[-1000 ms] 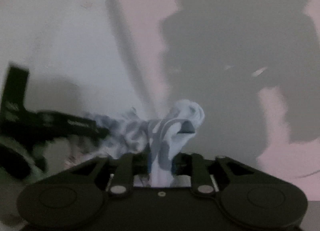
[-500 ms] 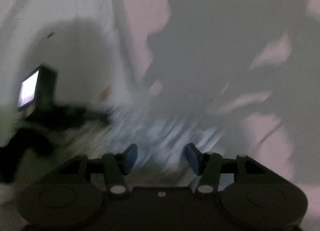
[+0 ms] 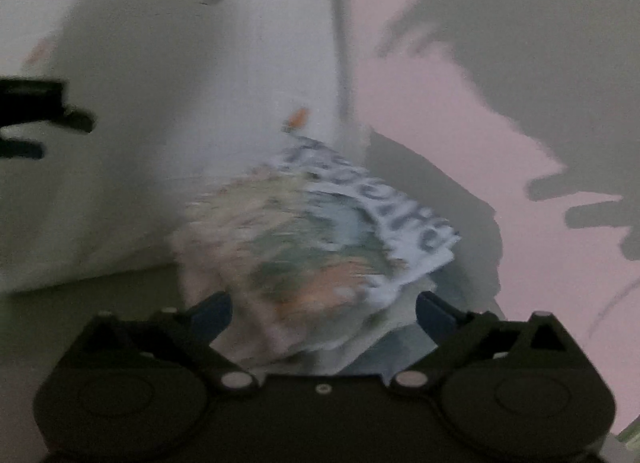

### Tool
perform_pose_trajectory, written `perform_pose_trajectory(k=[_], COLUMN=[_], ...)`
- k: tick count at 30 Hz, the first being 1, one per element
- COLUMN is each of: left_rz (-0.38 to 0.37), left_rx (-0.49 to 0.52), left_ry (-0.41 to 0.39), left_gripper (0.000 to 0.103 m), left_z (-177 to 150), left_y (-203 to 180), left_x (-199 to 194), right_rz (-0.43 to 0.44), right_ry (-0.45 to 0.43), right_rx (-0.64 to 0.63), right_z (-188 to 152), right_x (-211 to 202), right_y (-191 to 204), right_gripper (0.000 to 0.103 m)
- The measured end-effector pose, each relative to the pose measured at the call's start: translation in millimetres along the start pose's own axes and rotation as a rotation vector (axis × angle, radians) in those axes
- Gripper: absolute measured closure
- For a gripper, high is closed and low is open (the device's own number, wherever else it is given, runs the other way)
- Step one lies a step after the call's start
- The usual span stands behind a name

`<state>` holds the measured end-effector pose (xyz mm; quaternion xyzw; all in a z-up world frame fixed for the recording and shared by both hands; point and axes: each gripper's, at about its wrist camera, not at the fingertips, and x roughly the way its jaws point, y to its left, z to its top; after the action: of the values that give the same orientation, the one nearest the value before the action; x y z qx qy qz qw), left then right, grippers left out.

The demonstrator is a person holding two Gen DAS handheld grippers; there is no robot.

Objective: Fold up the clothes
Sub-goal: 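Set the shirts on the folded clothes pile and open both grippers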

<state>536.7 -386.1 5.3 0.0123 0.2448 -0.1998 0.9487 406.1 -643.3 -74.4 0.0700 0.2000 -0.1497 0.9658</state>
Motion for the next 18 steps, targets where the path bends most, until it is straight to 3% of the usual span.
perform_pose_trajectory(k=[2,5,7,13,16,18], left_rz=[0.036,0.172,0.216,0.292,0.309,0.305], left_rx=[-0.029,-0.073,-0.067,0.058,0.122,0.098], left_ry=[0.012,0.026,0.016,-0.154,-0.169,-0.172], left_gripper=[0.003,0.003,0.003,0.000,0.000,0.000], left_z=[-26.2,-59.8,-76.5,-116.9,-133.4,-143.4], left_y=[24.8,55.8,76.6,99.5,108.3,116.2], left_x=[-48.3,-109.1,-144.4,-260.6,-313.7,-345.7], right_rz=[0.039,0.098,0.155,0.272,0.320,0.351], right_ry=[-0.025,-0.068,-0.069,-0.121,-0.128,-0.113], right_rx=[-0.030,-0.063,-0.081,-0.125,-0.109,-0.092], right_z=[-1.5,-5.6,-9.0,-31.0,-47.0,-59.4], right_x=[-22.4,-66.1,-89.8,-173.4,-219.4,-248.4], right_y=[23.0,59.6,88.3,164.6,198.6,217.0], right_gripper=[0.001,0.001,0.000,0.000,0.000,0.000])
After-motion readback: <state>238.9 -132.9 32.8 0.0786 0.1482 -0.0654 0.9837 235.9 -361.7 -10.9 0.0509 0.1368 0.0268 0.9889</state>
